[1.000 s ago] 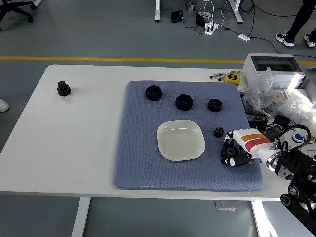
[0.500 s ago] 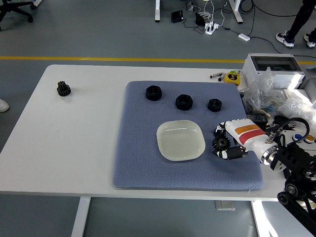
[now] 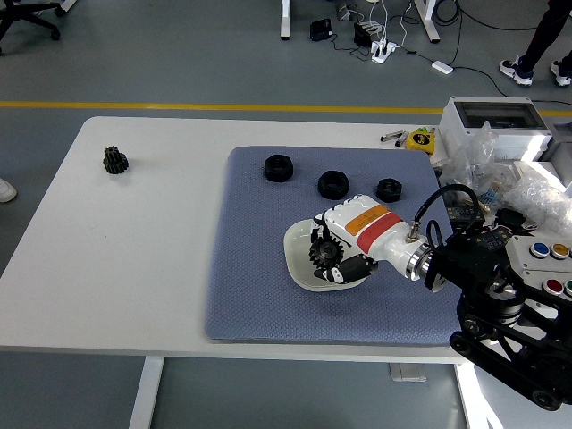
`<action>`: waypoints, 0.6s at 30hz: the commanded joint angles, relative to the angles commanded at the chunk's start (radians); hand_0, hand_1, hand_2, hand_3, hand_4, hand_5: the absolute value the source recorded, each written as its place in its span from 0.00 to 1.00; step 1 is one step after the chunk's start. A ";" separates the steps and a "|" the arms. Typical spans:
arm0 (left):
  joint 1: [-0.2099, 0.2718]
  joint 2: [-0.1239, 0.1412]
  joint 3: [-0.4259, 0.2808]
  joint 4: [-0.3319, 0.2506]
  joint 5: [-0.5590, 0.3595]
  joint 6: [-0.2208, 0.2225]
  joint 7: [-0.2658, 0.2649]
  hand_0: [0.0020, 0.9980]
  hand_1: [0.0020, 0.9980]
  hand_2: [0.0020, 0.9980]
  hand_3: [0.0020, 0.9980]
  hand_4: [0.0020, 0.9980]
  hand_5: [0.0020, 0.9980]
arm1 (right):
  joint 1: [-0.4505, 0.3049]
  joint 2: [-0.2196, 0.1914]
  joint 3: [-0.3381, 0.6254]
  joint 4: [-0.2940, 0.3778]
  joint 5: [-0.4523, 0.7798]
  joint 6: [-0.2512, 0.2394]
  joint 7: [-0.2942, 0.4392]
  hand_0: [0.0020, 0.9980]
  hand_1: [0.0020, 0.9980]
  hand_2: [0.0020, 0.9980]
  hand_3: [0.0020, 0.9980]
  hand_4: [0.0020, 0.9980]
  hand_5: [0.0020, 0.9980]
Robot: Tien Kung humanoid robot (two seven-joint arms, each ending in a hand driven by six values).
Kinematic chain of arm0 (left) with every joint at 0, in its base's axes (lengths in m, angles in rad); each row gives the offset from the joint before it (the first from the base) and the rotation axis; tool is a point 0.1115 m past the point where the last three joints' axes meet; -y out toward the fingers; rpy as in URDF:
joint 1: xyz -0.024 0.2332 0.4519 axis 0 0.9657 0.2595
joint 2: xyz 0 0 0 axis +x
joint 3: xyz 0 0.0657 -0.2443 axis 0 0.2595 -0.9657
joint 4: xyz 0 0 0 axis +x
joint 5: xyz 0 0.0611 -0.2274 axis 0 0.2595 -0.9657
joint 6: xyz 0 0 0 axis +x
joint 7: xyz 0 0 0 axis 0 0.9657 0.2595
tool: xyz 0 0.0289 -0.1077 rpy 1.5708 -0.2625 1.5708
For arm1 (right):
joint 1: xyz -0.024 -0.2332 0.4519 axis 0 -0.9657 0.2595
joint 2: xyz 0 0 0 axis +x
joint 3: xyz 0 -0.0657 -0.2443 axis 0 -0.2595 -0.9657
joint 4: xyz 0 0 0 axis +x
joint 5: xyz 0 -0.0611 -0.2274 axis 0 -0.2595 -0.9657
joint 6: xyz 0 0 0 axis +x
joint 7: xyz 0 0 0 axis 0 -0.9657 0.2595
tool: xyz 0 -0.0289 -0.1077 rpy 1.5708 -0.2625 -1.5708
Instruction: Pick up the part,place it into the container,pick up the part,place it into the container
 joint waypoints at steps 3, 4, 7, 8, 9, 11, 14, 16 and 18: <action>-0.002 0.001 0.002 0.000 -0.004 0.002 0.000 0.72 0.71 0.77 0.62 0.69 0.60 | 0.036 0.024 -0.036 -0.056 0.009 0.006 -0.003 0.21 0.34 0.42 0.41 0.70 0.00; -0.003 0.001 0.003 0.000 -0.005 0.002 0.000 0.72 0.71 0.77 0.62 0.69 0.60 | 0.047 0.032 -0.046 -0.072 0.010 0.010 -0.006 0.21 0.34 0.42 0.41 0.70 0.00; -0.005 0.001 0.004 -0.001 -0.005 0.004 0.000 0.72 0.71 0.77 0.62 0.69 0.60 | 0.068 0.047 -0.065 -0.104 0.009 0.031 -0.011 0.26 0.42 0.49 0.45 0.50 0.10; -0.005 0.001 0.004 -0.001 -0.005 0.004 0.000 0.72 0.71 0.77 0.62 0.69 0.60 | 0.077 0.052 -0.072 -0.113 0.006 0.052 -0.016 0.26 0.42 0.49 0.45 0.50 0.10; -0.006 0.001 0.003 -0.001 -0.005 0.005 0.000 0.72 0.71 0.77 0.62 0.69 0.60 | 0.082 0.055 -0.077 -0.119 0.002 0.063 -0.018 0.26 0.42 0.49 0.45 0.50 0.10; -0.007 0.001 0.003 -0.001 -0.004 0.005 0.001 0.72 0.71 0.77 0.62 0.69 0.60 | 0.091 0.061 -0.084 -0.128 -0.007 0.076 -0.020 0.26 0.42 0.49 0.45 0.50 0.10; -0.007 0.001 0.001 -0.001 0.000 0.005 0.002 0.72 0.71 0.77 0.62 0.70 0.60 | 0.096 0.067 -0.089 -0.145 -0.012 0.071 -0.022 0.29 0.46 0.59 0.83 0.78 0.20; -0.007 0.001 -0.002 -0.001 0.005 0.005 0.004 0.72 0.71 0.77 0.62 0.70 0.60 | 0.095 0.068 -0.090 -0.151 -0.017 0.059 -0.020 0.29 0.46 0.59 0.83 0.78 0.20; -0.006 0.001 -0.003 -0.002 0.005 0.005 0.004 0.72 0.71 0.77 0.62 0.70 0.60 | 0.094 0.067 -0.090 -0.154 -0.018 0.049 -0.017 0.28 0.45 0.65 1.00 0.90 0.23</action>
